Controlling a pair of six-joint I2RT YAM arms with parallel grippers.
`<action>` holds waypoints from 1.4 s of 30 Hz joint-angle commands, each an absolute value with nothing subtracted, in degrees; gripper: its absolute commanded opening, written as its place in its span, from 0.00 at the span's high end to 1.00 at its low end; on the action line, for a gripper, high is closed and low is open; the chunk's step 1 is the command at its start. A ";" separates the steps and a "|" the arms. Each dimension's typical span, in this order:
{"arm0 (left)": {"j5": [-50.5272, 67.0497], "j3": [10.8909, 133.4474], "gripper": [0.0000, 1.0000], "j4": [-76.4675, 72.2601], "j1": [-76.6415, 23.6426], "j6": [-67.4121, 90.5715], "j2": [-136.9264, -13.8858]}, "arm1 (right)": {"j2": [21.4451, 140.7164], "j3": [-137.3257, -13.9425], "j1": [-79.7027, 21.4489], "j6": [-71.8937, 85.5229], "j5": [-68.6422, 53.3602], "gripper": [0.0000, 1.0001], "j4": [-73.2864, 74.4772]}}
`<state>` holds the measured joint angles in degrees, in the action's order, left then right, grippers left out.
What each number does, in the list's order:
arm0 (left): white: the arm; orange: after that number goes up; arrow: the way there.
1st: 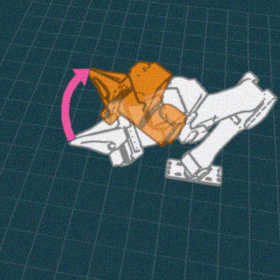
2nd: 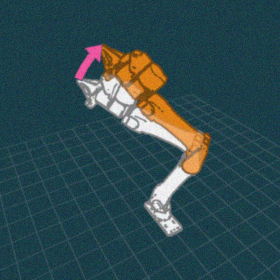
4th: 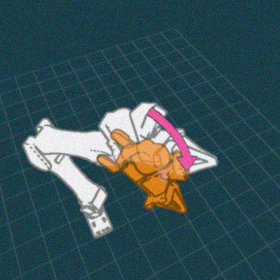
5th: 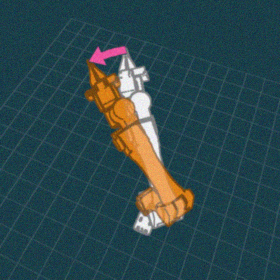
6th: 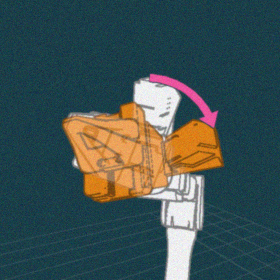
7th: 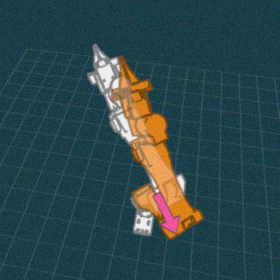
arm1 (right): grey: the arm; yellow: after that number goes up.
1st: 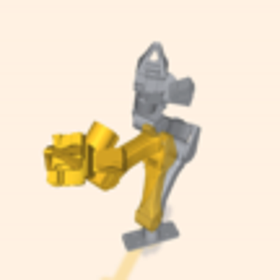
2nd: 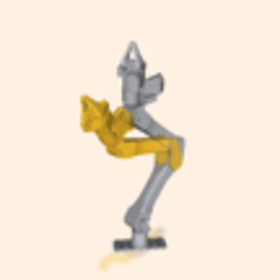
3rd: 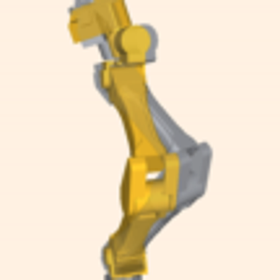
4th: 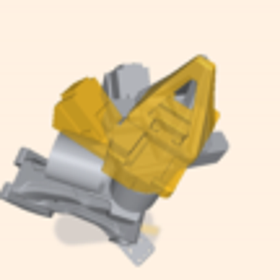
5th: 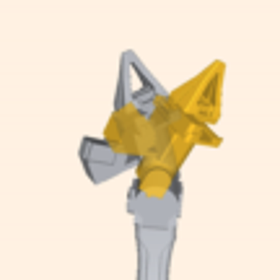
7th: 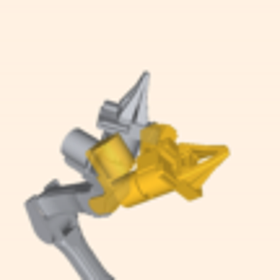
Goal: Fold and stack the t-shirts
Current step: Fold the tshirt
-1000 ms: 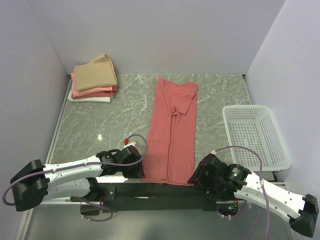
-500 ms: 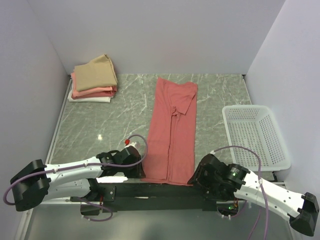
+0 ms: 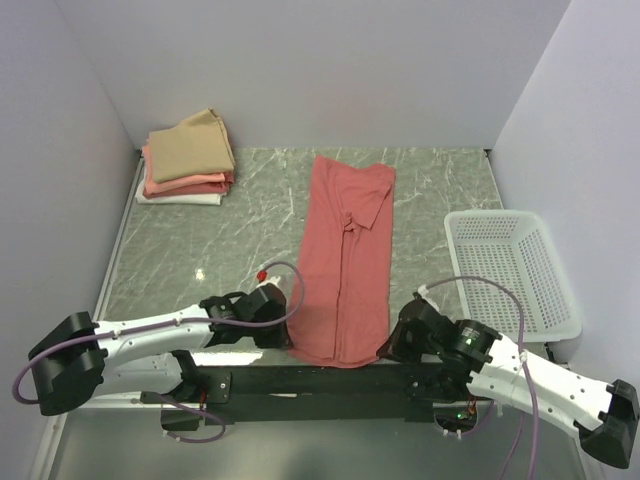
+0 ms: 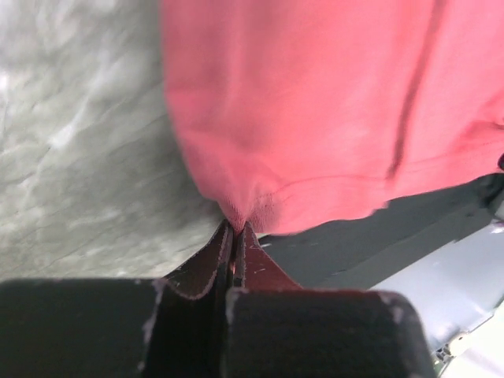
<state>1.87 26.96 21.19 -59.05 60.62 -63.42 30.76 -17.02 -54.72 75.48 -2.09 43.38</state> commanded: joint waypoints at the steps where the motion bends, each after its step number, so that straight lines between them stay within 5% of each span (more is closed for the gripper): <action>1: -1.48 34.17 0.99 21.71 -58.36 57.57 -65.03 | 33.91 -25.63 -53.97 66.92 5.60 1.00 41.84; 5: -2.55 41.03 0.99 22.06 -55.20 53.36 -69.78 | 42.78 -33.47 -50.12 57.61 11.77 1.00 41.84; 22: -9.41 68.89 0.99 19.34 -43.07 48.34 -97.28 | 76.18 -47.54 -28.58 42.81 4.49 1.00 19.69; 42: -5.28 84.28 0.99 21.62 -34.81 44.65 -110.74 | 90.96 -57.30 -17.06 40.52 -1.93 1.00 15.29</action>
